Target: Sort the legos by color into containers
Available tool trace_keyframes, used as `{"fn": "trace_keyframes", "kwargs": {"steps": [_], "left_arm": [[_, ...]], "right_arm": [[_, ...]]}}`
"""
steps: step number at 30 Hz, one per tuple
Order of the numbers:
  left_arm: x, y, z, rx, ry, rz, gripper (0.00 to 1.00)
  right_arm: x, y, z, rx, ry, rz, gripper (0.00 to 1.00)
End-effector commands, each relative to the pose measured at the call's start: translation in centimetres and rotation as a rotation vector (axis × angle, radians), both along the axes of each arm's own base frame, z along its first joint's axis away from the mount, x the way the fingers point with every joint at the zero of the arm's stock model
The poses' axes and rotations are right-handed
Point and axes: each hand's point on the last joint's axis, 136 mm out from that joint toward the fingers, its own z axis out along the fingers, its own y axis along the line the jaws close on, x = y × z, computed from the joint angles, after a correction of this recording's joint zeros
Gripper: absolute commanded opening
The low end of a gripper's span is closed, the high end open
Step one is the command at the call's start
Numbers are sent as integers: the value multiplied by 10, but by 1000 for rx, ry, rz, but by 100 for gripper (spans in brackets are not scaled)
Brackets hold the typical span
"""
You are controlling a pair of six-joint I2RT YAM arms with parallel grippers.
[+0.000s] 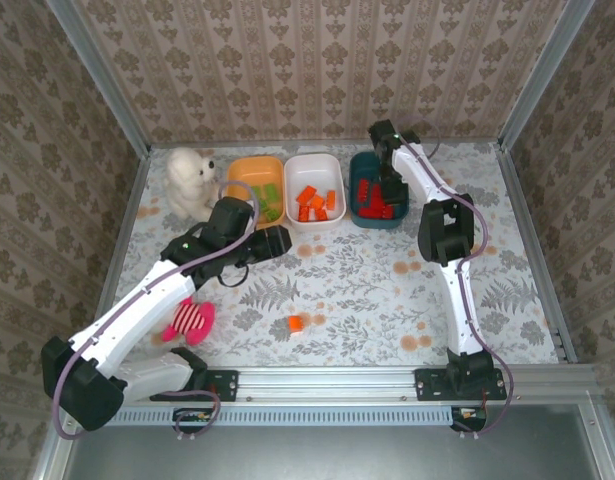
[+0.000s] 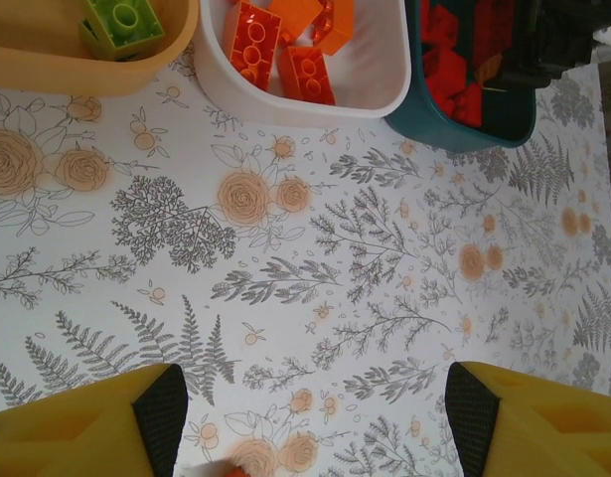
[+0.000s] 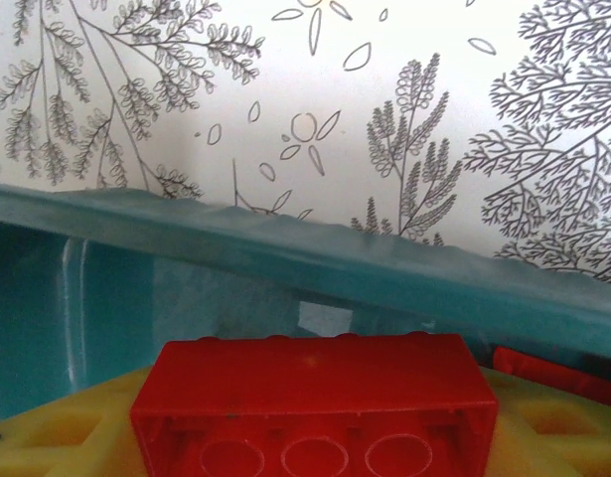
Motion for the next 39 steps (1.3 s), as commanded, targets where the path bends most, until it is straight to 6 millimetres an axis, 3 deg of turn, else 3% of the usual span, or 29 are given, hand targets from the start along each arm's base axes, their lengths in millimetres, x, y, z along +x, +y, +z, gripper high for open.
{"fn": "trace_keyframes", "kwargs": {"steps": [1,5,9,13,19,23,27,30,33,34,39], "left_arm": [[-8,4,9,3,-9,-33,74],[-22,2,0,22,22,-119,76],[-46,4,-21,81,100,-234,83],[-72,5,-41,97,183,-306,84],[-102,8,-70,147,269,-327,84],[-111,5,-83,167,306,-289,85],[-113,1,-97,202,357,-218,85],[-115,-6,-110,242,419,-157,84],[-120,-13,-125,321,496,-102,82],[-122,-15,-128,350,511,-90,81],[-128,-34,-145,470,549,-60,79]], "right_arm": [[7,3,5,31,-18,-1,69],[15,4,32,40,-83,-2,78],[21,3,60,44,-149,8,84],[20,2,87,43,-193,32,88],[17,10,158,-16,-326,187,86],[0,36,213,-128,-422,420,85],[-41,79,241,-238,-477,730,85],[-89,112,243,-270,-598,954,84],[-149,134,230,-255,-682,1150,82],[-167,139,216,-247,-671,1216,81],[-270,145,197,-149,-784,1473,79]]}}
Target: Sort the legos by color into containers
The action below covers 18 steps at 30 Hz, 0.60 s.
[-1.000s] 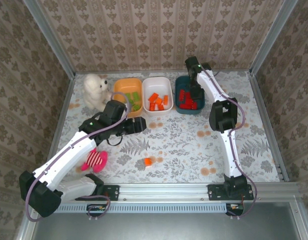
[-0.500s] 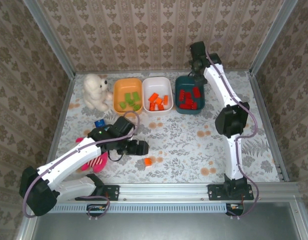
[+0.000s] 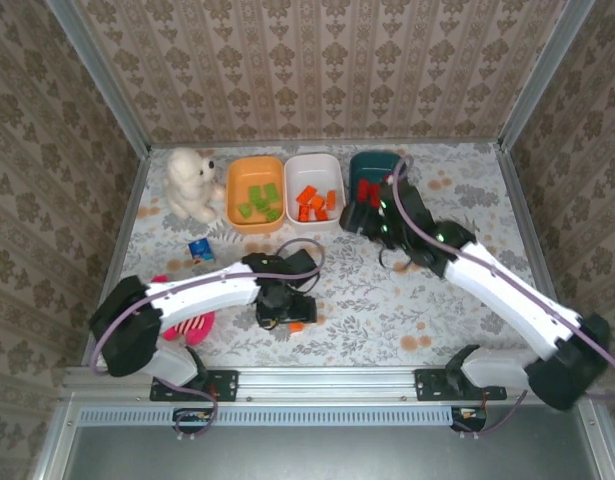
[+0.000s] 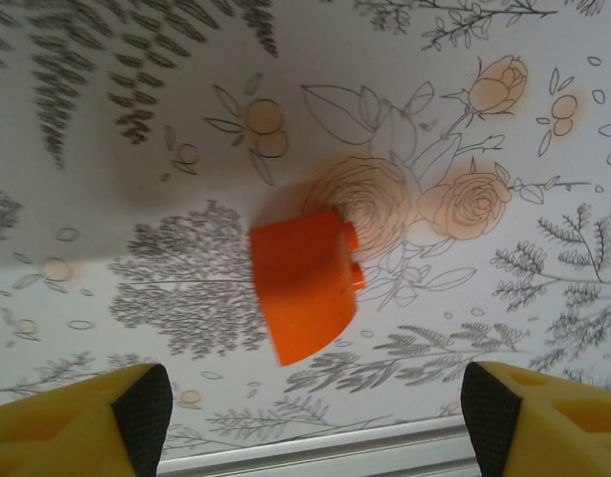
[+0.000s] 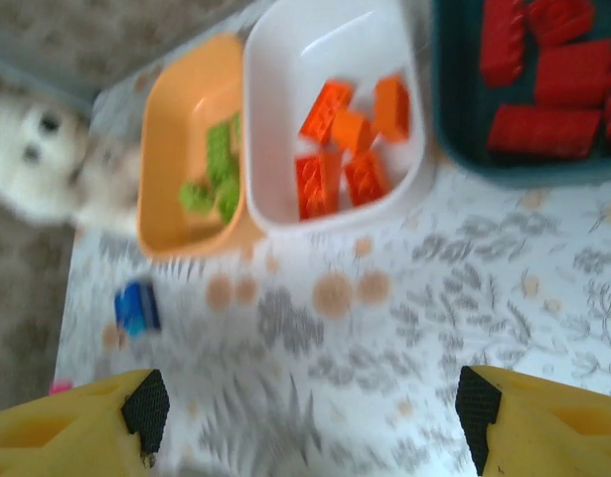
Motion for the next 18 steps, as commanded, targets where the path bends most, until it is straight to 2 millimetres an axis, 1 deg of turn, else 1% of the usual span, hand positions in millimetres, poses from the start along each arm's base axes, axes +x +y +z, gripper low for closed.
{"fn": "trace_keyframes", "kwargs": {"steps": [1,2,4,6,8,10,14,18], "left_arm": [[0,-2,-2,103,0,79,79],[-1,-2,-5,138,5,82,78],[-2,0,-8,193,4,92,76],[0,2,-11,217,-4,108,75],[3,2,-13,221,-15,121,73],[5,1,-16,225,-24,123,73],[9,-1,-25,238,-27,119,71],[10,-6,-35,213,-17,122,66]], "right_arm": [[-47,11,15,74,-130,233,79],[-61,5,15,91,-139,250,79],[-82,-7,13,91,-124,261,80],[-97,-16,14,81,-111,276,80],[-105,-20,13,78,-99,285,80],[-108,-21,16,90,-100,284,80],[-107,-19,19,102,-98,285,80],[-106,-18,19,99,-91,287,80]]}}
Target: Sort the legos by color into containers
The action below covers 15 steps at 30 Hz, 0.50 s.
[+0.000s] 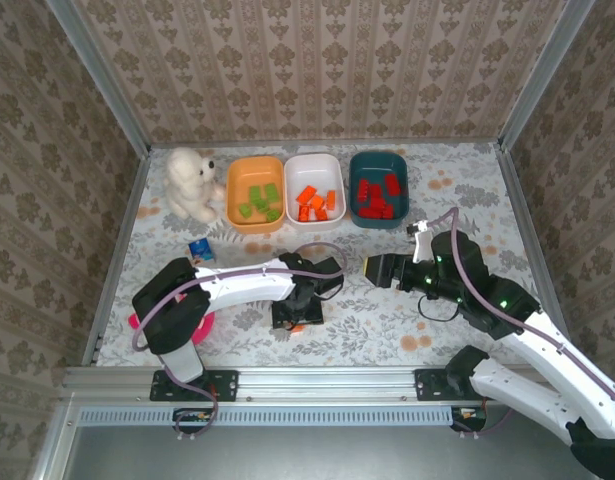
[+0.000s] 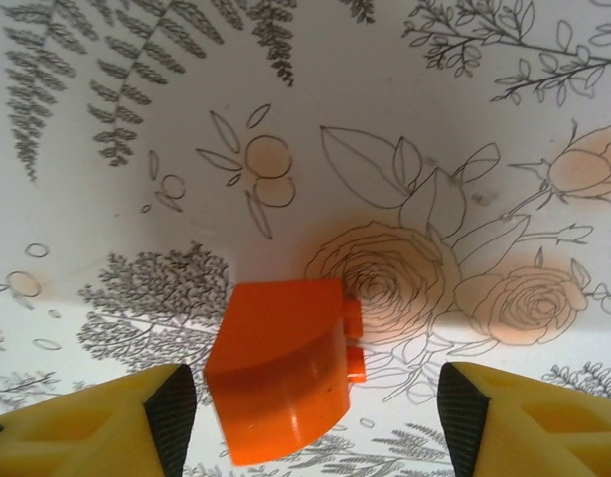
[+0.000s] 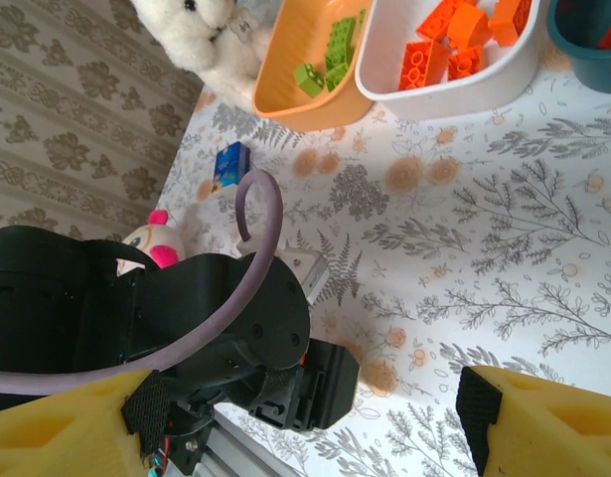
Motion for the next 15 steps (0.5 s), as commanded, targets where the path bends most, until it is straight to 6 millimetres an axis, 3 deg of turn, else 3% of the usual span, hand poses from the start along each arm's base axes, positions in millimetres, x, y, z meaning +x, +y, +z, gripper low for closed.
{"fn": "trace_keyframes", "kwargs": {"steps": [1,7,15], "left_arm": [[4,2,-7,15,-9,22,64],[4,3,-16,1,-4,23,46],[3,7,-26,28,23,-8,45]], "right_arm": [[-5,2,4,-2,2,31,80],[-6,3,-1,-11,24,38,80],[-1,3,-1,-11,34,16,80]]}}
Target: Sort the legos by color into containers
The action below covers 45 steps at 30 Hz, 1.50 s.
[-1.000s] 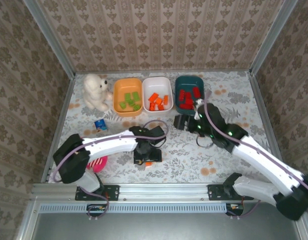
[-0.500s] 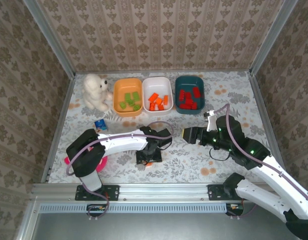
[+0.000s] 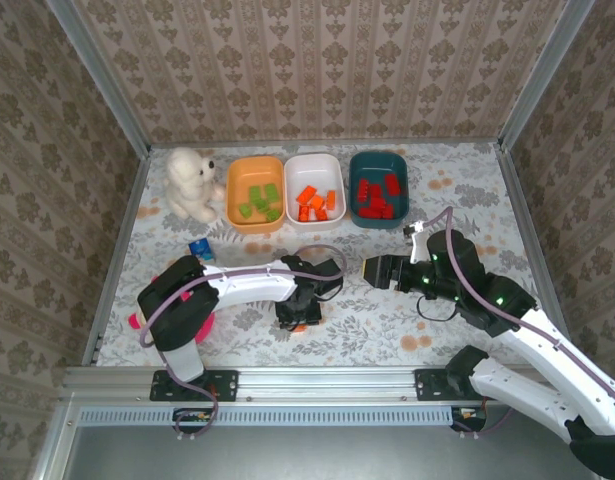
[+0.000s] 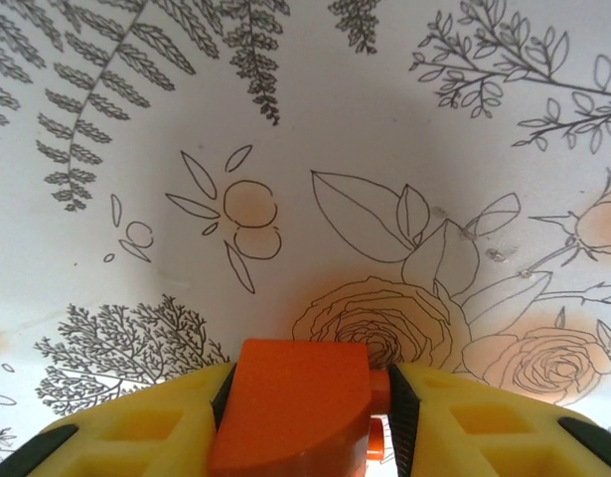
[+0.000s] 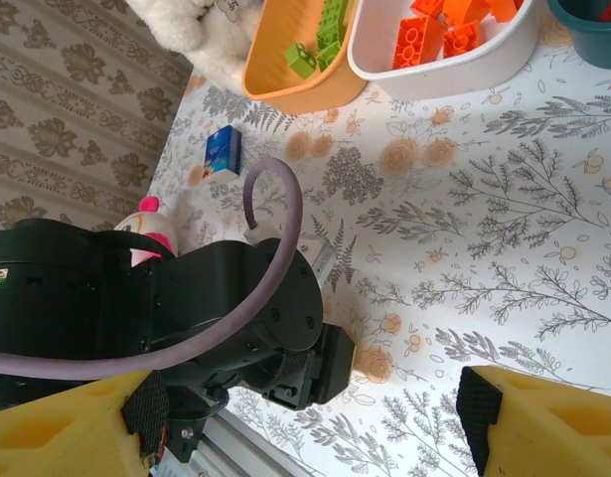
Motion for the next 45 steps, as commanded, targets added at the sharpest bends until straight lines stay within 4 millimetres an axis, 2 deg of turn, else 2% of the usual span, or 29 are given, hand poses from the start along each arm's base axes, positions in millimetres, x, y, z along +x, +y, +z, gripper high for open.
{"fn": "trace_keyframes", "kwargs": {"steps": [1,3,7,10,13,16,21,26,30,36,39,41,45], "left_arm": [[-1,6,-9,27,28,-21,45],[-1,5,-11,26,34,-30,44],[3,5,-9,27,19,-49,31],[12,6,6,32,-21,-65,30],[30,3,37,1,-83,-76,30],[64,-5,78,-77,-177,-80,29],[143,-26,140,-218,-329,-115,29],[230,-44,163,-287,-462,-161,28],[297,-57,166,-330,-548,-172,28],[375,-75,154,-357,-670,-190,26],[403,-80,142,-345,-727,-193,25],[414,-83,127,-350,-720,-190,25],[424,-89,95,-369,-681,-187,25]], "right_arm": [[0,1,7,3,3,4,80],[2,1,7,-1,4,-4,79],[3,-1,6,-11,5,-16,79],[3,-3,10,-15,0,-24,79],[2,-7,16,-25,-12,-32,79],[2,-13,23,-45,-29,-46,79],[7,-13,25,-56,-34,-55,79],[25,1,23,-73,1,-46,79],[47,10,25,-90,33,-51,79],[65,5,28,-63,45,-99,79],[65,-1,27,-55,55,-123,79],[61,-7,24,-57,64,-139,79],[53,-18,17,-51,85,-177,79]]}}
